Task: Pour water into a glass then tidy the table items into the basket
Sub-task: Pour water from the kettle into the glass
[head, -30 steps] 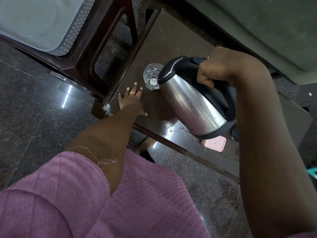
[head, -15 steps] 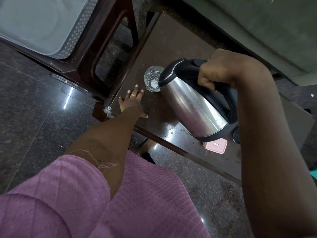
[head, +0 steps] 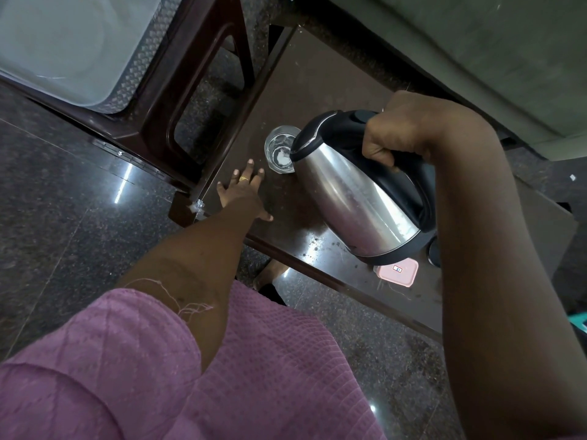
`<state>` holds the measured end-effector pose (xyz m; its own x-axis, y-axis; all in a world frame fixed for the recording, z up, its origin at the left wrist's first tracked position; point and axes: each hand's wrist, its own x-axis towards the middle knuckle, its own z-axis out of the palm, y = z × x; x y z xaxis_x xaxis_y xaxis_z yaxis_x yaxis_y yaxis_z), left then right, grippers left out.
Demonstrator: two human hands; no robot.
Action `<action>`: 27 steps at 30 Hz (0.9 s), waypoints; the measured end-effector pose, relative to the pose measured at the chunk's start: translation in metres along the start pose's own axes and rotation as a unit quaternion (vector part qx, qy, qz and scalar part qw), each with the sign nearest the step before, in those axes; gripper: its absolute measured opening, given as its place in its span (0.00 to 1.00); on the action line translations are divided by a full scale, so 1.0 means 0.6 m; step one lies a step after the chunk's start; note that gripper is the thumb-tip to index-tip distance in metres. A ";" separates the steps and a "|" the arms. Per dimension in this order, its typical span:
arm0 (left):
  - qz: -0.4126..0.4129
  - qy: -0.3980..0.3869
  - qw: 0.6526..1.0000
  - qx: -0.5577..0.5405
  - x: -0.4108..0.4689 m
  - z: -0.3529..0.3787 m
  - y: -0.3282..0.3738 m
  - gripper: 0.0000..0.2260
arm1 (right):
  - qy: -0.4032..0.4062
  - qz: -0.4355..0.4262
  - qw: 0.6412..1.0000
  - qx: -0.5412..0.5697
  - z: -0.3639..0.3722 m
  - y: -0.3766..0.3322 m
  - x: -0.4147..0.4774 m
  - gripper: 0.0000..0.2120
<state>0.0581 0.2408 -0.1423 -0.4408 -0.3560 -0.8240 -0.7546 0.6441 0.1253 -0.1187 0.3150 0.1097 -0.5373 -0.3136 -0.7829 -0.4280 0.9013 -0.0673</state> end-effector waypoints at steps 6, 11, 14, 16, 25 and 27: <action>0.005 -0.008 1.000 0.006 0.001 -0.004 -0.002 0.54 | 0.000 -0.004 1.000 -0.018 -0.002 -0.002 0.002 0.08; 0.003 -0.013 1.000 0.008 0.004 -0.007 -0.001 0.54 | -0.002 0.001 1.000 -0.014 0.001 0.001 0.011 0.06; 0.002 -0.015 1.000 0.010 0.006 -0.007 -0.002 0.54 | -0.001 -0.004 1.000 -0.007 0.007 0.004 0.022 0.02; 0.001 -0.015 1.000 0.011 0.007 -0.007 -0.002 0.54 | 0.000 -0.005 1.000 -0.001 0.009 0.007 0.028 0.04; 0.001 -0.021 1.000 0.007 0.008 -0.008 -0.002 0.53 | 0.000 -0.016 1.000 0.012 0.011 0.006 0.027 0.03; 0.001 -0.021 1.000 0.011 0.009 -0.008 -0.002 0.53 | -0.004 -0.013 1.000 0.013 0.012 0.006 0.029 0.03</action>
<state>0.0545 0.2346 -0.1439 -0.4214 -0.3262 -0.8462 -0.7429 0.6594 0.1158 -0.1246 0.3150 0.0914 -0.5208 -0.3350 -0.7852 -0.4229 0.9002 -0.1036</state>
